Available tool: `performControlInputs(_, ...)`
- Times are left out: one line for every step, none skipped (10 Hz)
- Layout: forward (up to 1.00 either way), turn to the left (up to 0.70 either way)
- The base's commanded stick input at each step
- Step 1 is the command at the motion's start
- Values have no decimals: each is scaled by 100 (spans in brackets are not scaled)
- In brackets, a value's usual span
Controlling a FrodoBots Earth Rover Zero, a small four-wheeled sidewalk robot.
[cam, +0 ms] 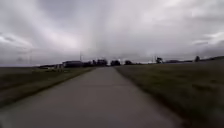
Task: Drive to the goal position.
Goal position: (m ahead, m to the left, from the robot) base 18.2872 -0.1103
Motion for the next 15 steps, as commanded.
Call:
performControlInputs(70,0)
performControlInputs(70,0)
performControlInputs(70,0)
performControlInputs(70,0)
performControlInputs(70,0)
performControlInputs(70,0)
performControlInputs(70,0)
performControlInputs(70,0)
performControlInputs(70,0)
performControlInputs(70,0)
performControlInputs(70,0)
performControlInputs(70,0)
performControlInputs(70,0)
performControlInputs(70,0)
performControlInputs(70,0)
